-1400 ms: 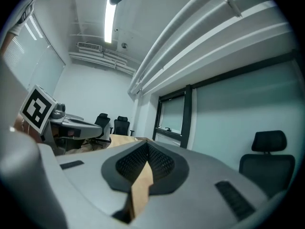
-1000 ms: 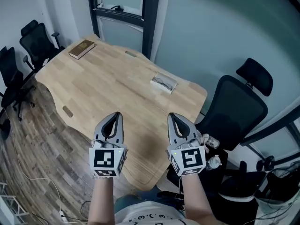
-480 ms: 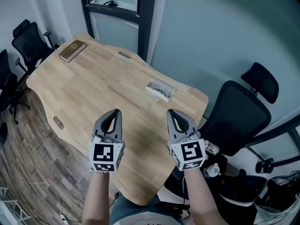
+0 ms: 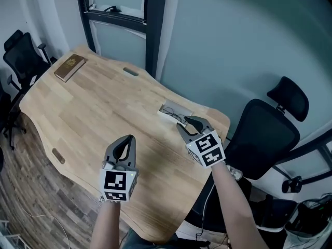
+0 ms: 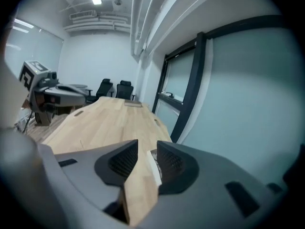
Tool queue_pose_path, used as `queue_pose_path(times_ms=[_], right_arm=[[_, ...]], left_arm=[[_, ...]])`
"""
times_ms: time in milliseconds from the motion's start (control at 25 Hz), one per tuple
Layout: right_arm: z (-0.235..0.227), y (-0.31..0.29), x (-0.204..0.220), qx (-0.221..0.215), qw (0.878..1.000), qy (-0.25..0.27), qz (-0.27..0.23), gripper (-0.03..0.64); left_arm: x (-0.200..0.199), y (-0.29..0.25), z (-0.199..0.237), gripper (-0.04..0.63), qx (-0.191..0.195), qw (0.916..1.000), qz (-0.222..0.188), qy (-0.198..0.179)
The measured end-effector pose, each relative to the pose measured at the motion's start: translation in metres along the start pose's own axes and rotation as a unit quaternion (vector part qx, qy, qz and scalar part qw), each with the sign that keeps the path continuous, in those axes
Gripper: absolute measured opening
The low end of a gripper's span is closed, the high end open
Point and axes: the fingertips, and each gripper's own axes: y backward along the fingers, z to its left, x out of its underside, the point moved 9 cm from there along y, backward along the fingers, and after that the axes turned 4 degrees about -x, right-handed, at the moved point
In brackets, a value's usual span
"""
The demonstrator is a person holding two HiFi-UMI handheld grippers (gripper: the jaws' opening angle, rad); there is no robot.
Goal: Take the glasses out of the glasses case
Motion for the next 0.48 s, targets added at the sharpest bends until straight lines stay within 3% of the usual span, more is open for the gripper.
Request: queue_pose_path(times_ms=[240, 480], right_arm=[[-0.04, -0.07, 0.014, -0.075, 0.985, 0.07, 0.14, 0.117], [-0.056, -0.129, 0.037, -0.143, 0.953, 0.098, 0.25, 0.107]], left_arm=[[0.013, -0.028, 0.016, 0.015, 0.004, 0.9998, 0.015, 0.013], [0.034, -0.044, 0.026, 0.016, 0.007, 0.9991, 0.034, 0.024]])
